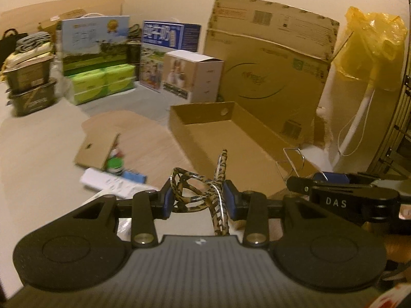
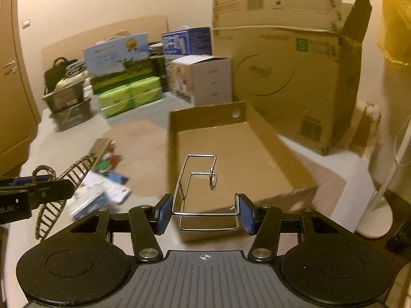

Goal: Organize rigid objects
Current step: 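Carry the clip and wire stand with both tools over the cardboard tray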

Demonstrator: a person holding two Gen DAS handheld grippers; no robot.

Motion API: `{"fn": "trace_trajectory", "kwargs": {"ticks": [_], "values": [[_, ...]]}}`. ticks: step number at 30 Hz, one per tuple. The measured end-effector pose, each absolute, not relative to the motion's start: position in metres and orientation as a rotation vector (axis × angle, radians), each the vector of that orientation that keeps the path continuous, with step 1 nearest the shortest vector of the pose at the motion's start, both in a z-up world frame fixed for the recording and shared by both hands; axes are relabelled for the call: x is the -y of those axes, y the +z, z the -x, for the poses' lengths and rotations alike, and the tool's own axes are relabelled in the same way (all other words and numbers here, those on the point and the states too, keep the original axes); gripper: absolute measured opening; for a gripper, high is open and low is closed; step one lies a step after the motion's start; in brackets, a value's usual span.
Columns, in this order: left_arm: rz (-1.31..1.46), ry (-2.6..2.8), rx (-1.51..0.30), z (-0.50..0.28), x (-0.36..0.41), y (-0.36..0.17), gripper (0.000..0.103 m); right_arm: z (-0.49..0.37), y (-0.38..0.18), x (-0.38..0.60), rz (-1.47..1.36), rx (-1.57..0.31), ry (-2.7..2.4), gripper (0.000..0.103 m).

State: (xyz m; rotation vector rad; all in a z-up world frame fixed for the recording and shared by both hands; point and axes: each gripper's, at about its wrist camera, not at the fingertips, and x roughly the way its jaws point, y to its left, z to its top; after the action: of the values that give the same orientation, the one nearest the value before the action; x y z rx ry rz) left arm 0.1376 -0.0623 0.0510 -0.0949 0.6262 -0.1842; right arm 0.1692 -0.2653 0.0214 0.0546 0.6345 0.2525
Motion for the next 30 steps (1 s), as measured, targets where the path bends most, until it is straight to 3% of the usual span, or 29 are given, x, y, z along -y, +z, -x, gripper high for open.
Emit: {"fn": "trace_trajectory", "kwargs": {"ticks": [15,22,30], "values": [[0.043,-0.233,-0.679,-0.235,0.133,0.017,0.036,-0.263,-0.003,0.324,-0.052,-0.661,0.255,0.054],[0.026,-0.244,-0.696,-0.252,0.146,0.002,0.031,-0.283,-0.022,0.336,-0.069,-0.685,0.251,0.054],[0.041,-0.216,-0.694,-0.257,0.139,-0.003,0.031,-0.288,-0.030,0.342,-0.094,-0.700,0.242,0.054]]}}
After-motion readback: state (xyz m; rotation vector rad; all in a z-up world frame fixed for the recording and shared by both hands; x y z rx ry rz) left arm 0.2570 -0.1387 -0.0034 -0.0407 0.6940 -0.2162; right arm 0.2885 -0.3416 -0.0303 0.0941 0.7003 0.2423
